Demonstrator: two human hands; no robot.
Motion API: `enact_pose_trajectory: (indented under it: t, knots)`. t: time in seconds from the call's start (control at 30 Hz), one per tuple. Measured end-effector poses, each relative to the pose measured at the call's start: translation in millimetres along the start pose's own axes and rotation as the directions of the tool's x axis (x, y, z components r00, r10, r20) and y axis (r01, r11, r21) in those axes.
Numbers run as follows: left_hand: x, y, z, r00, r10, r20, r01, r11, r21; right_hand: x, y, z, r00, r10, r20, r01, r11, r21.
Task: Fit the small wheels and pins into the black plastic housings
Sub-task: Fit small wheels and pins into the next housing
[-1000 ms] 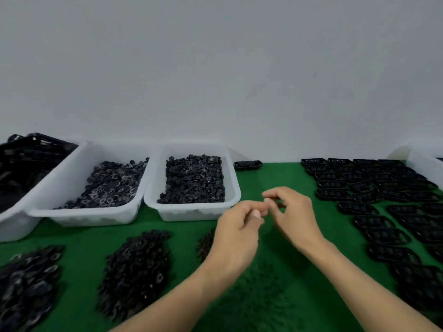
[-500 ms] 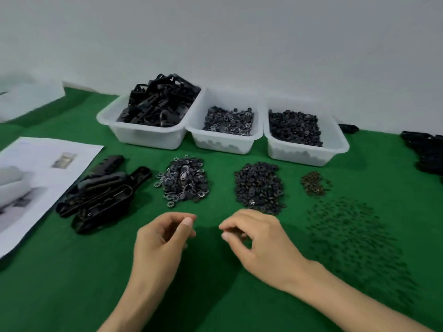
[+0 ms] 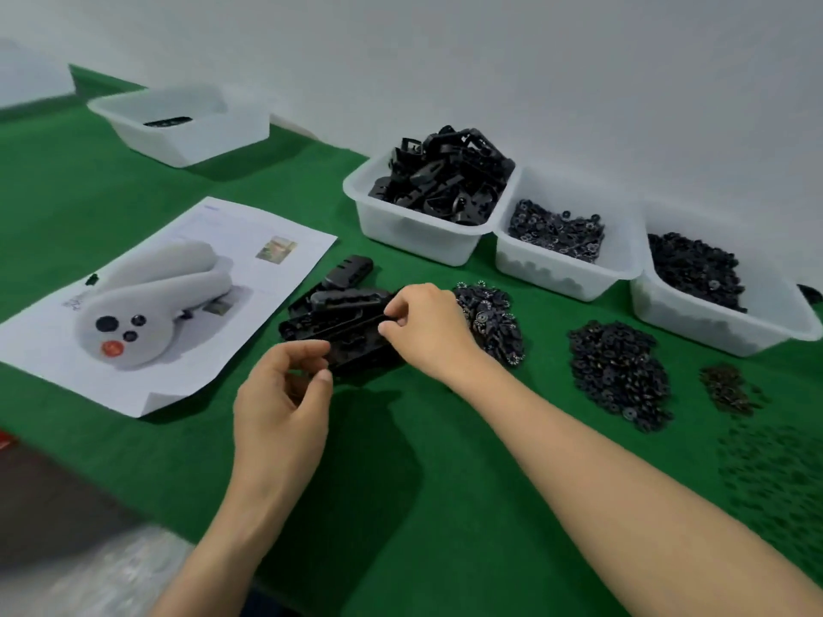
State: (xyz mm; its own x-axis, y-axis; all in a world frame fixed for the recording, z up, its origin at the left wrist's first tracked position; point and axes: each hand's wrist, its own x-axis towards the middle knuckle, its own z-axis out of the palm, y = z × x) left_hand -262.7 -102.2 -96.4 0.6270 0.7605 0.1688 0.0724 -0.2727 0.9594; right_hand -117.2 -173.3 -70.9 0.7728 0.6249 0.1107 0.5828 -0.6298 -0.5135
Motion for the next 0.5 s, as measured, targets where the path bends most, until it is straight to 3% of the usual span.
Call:
enact_pose_trajectory:
  t: [0.1,0.17,0.23,0.33,0.43,0.5]
  knots:
    - [6.6,1.2,-6.3,1.000,0.005,0.026,-0.005,1.000,-0.007,-14.2,13.4,-20.5,0.999,-0.035,-0.010,0.036,0.990,0.136]
    - [9.7,3.6,-8.5,0.995,0.007,0.096,-0.004,1.000,-0.028,-28.4,27.2,-43.2,0.989,-0.118,0.090,0.103,0.983,0.154]
    - [9.9,7.5,-6.1,0.964,0.010,0.266,-0.003,1.000,-0.026,-45.1,39.1,-60.3,0.955,-0.167,0.245,0.141,0.983,0.121]
    - [3.4,12.0,7.5,0.856,0.020,0.517,-0.064,0.996,0.068,-69.2,48.8,-63.6,0.909,-0.199,0.367,0.184,0.980,0.075]
    - [-1.9,11.9,21.6,0.782,0.034,0.622,-0.139,0.983,0.122,-80.0,60.2,-65.7,0.948,-0.174,0.268,0.127,0.975,0.184]
    - [-0.5,9.2,25.8,0.746,0.056,0.664,-0.193,0.972,0.135,-79.2,75.2,-74.3,0.996,-0.012,0.086,-0.011,0.966,0.257]
